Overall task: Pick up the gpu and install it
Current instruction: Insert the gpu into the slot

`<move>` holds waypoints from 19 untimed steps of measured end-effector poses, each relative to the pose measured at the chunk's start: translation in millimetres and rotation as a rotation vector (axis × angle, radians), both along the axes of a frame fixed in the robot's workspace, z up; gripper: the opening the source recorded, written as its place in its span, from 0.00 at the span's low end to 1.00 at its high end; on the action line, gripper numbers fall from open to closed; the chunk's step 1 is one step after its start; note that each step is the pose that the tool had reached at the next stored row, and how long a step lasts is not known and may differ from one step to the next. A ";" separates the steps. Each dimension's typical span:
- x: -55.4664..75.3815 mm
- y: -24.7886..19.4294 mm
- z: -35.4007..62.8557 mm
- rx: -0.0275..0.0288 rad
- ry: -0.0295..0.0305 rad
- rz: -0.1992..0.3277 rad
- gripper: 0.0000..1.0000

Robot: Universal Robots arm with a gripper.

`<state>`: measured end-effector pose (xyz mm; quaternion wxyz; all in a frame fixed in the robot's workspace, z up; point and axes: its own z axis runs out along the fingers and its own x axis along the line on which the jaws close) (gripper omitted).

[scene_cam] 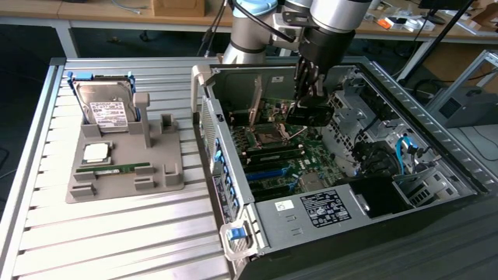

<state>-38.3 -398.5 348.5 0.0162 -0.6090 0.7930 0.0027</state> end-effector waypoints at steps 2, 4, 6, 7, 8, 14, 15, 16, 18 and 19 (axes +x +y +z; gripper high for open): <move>0.0 0.0 0.0 -0.0001 0.0000 0.003 0.27; 0.0 0.0 0.0 -0.0001 0.0000 0.005 0.27; 0.0 0.0 -0.1 -0.0001 0.0000 0.008 0.27; 0.0 0.0 -0.1 -0.0001 0.0000 0.010 0.27; 0.0 0.0 -0.1 0.0000 0.0000 0.011 0.27; 0.0 0.0 -0.2 0.0000 0.0000 0.019 0.27; 0.0 0.0 -0.2 -0.0001 0.0000 0.020 0.27; 0.0 0.0 -0.2 0.0000 0.0000 0.022 0.27; 0.0 0.0 -0.3 -0.0001 0.0000 0.024 0.27; 0.0 0.0 -0.3 -0.0001 0.0000 0.026 0.27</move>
